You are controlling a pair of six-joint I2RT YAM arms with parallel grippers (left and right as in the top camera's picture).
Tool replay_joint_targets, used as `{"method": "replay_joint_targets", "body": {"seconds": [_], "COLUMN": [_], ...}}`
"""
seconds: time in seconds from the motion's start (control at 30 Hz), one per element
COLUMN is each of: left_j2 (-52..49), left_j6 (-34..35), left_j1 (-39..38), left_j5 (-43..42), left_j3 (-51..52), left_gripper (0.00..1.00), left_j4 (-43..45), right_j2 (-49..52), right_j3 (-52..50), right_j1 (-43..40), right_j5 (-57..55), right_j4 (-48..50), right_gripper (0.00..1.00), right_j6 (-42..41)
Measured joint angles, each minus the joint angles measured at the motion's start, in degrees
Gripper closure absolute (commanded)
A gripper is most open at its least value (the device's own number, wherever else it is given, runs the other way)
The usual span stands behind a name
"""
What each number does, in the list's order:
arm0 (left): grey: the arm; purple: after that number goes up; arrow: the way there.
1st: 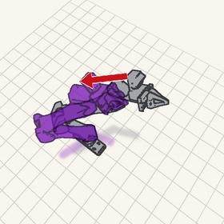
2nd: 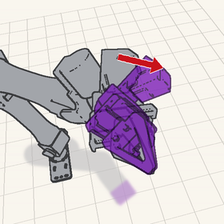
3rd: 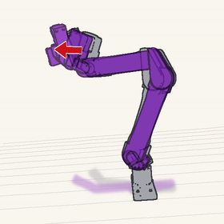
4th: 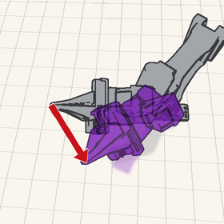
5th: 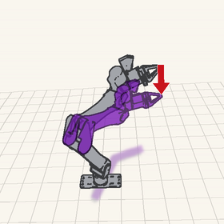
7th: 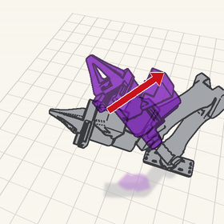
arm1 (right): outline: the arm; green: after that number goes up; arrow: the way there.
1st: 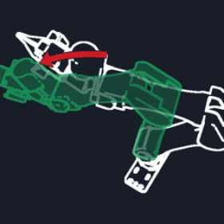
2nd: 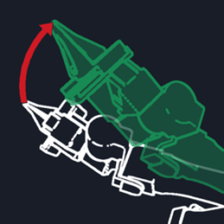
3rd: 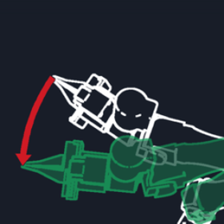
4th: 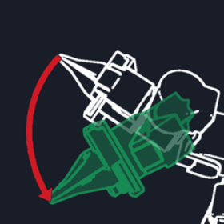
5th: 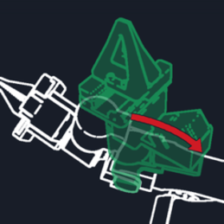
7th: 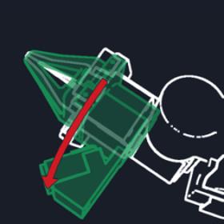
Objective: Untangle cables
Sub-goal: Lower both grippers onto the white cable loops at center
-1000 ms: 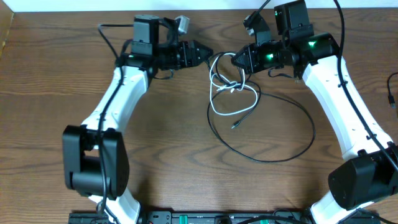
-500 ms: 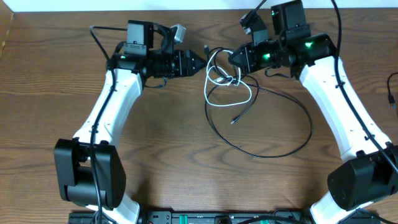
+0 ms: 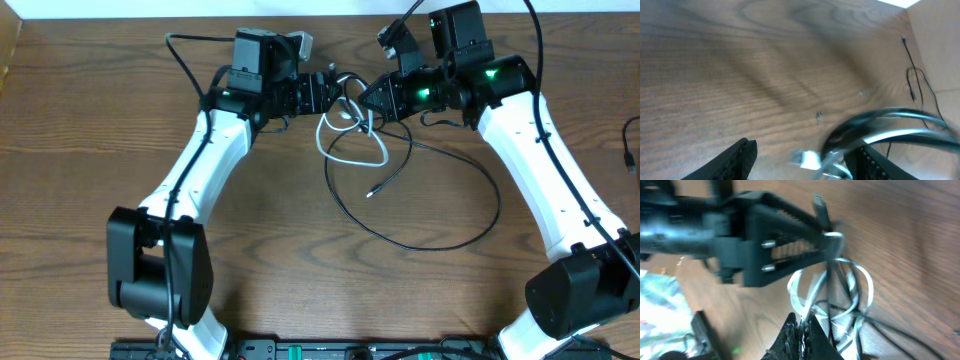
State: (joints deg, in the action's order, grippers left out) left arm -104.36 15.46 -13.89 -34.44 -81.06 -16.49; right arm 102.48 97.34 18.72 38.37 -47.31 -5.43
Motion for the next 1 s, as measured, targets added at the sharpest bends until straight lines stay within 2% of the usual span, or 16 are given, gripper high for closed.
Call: {"method": "replay_joint_targets", "body": {"seconds": [0.27,0.43,0.47,0.6,0.73,1.0], "left_j2": [-1.8,-1.8,-1.8,-1.8,-1.8,-1.8], "left_j6": [2.9,4.1,4.2,4.2,4.1,4.9], "left_j1": [-2.7,-2.8,-2.7,-1.8,-1.7,-5.0], "left_j5": [3.4,4.9,5.3,8.2,11.0,17.3], "left_j3": [0.0,0.0,0.0,0.0,0.0,0.0], "left_gripper": [0.38,0.39,0.39,0.39,0.39,0.39], "left_j4": [6.9,4.2,3.0,-3.4,-7.2,-9.4], "right_j2": [-0.8,-3.2,-3.3,-1.9,1.5,8.9], "right_j3": [0.0,0.0,0.0,0.0,0.0,0.0], "right_j1": [0.0,0.0,0.0,-0.1,-0.7,-2.6], "right_j5": [6.4,-2.0,-5.7,-12.3,-14.9,-15.7], "right_j4": [-0.6,-2.7,-2.8,-3.0,-2.5,7.6], "right_gripper": [0.99,0.98,0.96,0.72,0.61,0.54], "right_j6": [0.0,-0.3,-0.7,-2.0,-3.0,-4.4]}}
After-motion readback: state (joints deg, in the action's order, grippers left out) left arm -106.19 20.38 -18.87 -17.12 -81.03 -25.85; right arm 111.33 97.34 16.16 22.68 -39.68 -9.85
